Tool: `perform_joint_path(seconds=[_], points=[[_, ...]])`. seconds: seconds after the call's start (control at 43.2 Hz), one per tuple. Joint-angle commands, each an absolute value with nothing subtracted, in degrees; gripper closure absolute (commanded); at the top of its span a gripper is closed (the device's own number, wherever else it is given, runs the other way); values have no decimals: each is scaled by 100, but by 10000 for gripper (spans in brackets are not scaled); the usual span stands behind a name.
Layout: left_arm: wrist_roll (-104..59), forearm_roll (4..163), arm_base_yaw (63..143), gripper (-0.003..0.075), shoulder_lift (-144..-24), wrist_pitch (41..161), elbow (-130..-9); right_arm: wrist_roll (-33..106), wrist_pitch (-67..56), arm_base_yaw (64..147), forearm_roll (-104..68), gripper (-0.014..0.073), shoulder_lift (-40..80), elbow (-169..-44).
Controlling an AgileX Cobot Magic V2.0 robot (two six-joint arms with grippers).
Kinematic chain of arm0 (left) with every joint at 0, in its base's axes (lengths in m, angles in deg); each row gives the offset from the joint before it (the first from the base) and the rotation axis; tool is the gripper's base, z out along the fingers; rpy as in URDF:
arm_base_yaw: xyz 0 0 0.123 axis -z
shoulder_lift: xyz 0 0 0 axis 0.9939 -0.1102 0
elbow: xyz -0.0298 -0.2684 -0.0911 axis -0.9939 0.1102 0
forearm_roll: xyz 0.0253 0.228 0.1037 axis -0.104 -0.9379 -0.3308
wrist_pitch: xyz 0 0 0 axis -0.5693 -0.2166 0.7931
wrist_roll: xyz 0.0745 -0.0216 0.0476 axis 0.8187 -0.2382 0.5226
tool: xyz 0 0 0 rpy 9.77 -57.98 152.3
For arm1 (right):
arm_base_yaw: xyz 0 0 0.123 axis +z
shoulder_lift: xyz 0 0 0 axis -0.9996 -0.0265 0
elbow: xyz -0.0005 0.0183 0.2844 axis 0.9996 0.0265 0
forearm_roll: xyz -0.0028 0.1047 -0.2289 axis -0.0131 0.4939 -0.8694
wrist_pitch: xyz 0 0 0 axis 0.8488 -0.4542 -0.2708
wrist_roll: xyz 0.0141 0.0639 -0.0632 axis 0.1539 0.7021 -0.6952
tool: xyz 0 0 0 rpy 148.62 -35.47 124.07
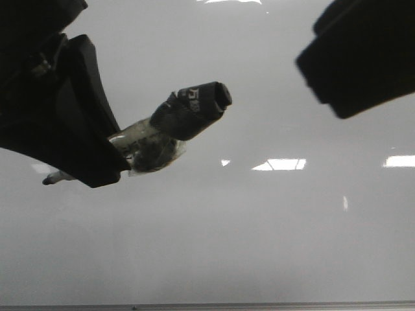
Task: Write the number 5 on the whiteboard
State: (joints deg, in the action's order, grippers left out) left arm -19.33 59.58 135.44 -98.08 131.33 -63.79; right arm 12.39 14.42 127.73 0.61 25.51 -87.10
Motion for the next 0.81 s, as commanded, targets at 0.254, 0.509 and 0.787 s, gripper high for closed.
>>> perform_joint_path(seconds=[0.254,0.509,0.787], points=[[-1934,6022,13598,741,-9646,12828,-6569,925,1225,13599,270,12,1274,-9708],[-1934,6024,13598,741,-9646,12838,-6569,925,1372,13594,171,14,856,-9969],[-1934,6024,13598,741,-9646,12857,-6569,925,1614,13594,-53,46,616,-10071]])
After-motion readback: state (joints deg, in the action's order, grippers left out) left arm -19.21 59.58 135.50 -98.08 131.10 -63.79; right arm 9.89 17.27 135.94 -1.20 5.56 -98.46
